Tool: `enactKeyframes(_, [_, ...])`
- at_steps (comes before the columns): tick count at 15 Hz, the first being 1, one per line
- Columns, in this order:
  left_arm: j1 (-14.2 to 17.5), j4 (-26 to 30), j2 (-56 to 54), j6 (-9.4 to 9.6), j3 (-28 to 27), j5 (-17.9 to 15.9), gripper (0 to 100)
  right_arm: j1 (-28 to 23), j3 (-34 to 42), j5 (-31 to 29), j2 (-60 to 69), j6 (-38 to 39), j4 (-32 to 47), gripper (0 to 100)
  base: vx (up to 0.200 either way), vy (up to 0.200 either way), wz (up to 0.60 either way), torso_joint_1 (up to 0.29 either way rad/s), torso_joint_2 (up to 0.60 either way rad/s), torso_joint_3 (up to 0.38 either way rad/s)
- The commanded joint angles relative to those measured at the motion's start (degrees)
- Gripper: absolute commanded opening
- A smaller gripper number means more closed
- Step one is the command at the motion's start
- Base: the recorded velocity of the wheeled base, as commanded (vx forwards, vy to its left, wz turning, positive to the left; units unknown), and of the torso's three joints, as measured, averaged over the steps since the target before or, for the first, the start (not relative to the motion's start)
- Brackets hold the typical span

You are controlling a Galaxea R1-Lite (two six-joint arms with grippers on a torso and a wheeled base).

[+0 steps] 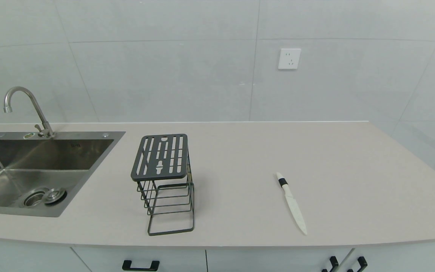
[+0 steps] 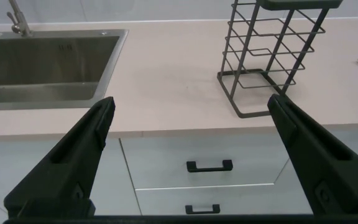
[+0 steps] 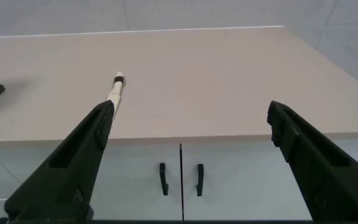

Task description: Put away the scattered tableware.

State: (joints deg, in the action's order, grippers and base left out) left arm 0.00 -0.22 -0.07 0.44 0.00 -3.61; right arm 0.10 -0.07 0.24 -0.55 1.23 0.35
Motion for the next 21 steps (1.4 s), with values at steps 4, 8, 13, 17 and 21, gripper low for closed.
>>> enactKeyframes(4, [0.0,0.0,0.1,0.00,0.0,-0.2,100,0.0,0.0,0.0,-0.1,0.0,0.0,100,0.150,0.000,0.00,-0.001,0.00,0.002])
enactKeyframes(8, [0.0,0.0,0.1,0.00,0.0,-0.1,100,0.0,0.0,0.0,-0.1,0.0,0.0,100,0.000,0.000,0.00,0.015,0.01,-0.005])
enactKeyframes(13, [0.0,-0.1,0.1,-0.09,0.0,-0.3,100,0.0,0.0,0.0,-0.1,0.1,0.0,100,0.000,0.000,0.00,0.000,0.00,0.000])
enactKeyframes(17, [-0.1,0.0,0.1,0.35,0.0,-0.8,100,0.0,0.0,0.0,-0.1,0.1,0.0,100,0.000,0.000,0.00,0.000,0.00,0.000])
enactKeyframes(21, [-0.1,0.0,0.1,0.44,0.0,-0.7,100,0.0,0.0,0.0,-0.1,0.0,0.0,100,0.000,0.000,0.00,0.000,0.00,0.000])
